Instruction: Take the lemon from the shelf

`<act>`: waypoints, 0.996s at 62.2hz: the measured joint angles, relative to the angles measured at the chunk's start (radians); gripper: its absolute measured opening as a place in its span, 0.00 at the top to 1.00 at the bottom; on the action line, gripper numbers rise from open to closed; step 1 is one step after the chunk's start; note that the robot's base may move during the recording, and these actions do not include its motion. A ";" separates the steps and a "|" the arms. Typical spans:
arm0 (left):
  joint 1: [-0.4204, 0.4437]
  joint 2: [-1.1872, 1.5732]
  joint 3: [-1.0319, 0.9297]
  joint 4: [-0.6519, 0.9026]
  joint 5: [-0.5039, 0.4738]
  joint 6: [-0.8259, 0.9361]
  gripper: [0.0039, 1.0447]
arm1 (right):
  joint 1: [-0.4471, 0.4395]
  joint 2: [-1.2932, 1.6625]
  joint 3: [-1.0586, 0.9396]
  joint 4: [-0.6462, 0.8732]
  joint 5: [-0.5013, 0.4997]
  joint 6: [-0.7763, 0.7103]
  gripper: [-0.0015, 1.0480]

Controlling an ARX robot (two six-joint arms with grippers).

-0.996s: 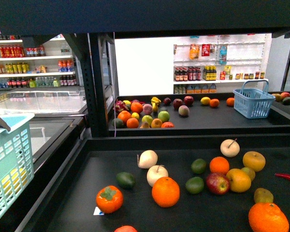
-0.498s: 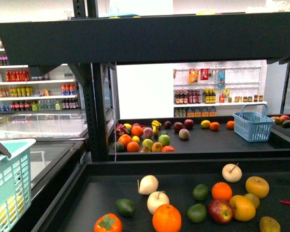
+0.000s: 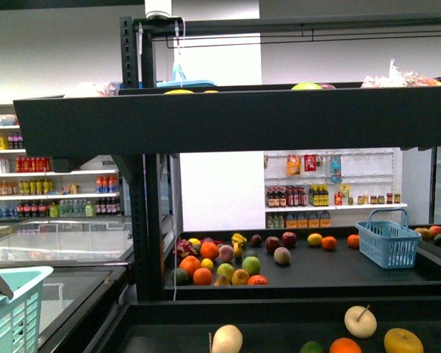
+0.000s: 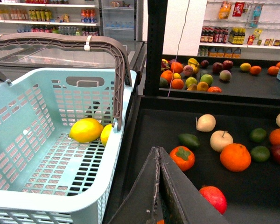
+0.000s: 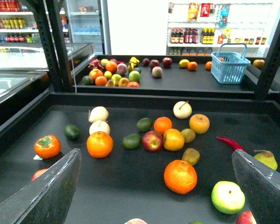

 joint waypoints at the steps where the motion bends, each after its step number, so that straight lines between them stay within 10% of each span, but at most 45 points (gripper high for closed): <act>1: 0.000 -0.006 -0.004 -0.001 0.000 0.000 0.98 | 0.000 0.000 0.000 0.000 0.000 0.000 0.07; 54: 0.000 -0.359 -0.104 -0.245 -0.001 0.001 0.97 | 0.000 -0.002 0.000 0.000 0.000 0.000 0.07; 62: 0.000 -0.359 -0.104 -0.245 -0.001 0.001 0.62 | 0.000 -0.002 0.000 0.000 0.000 0.000 0.07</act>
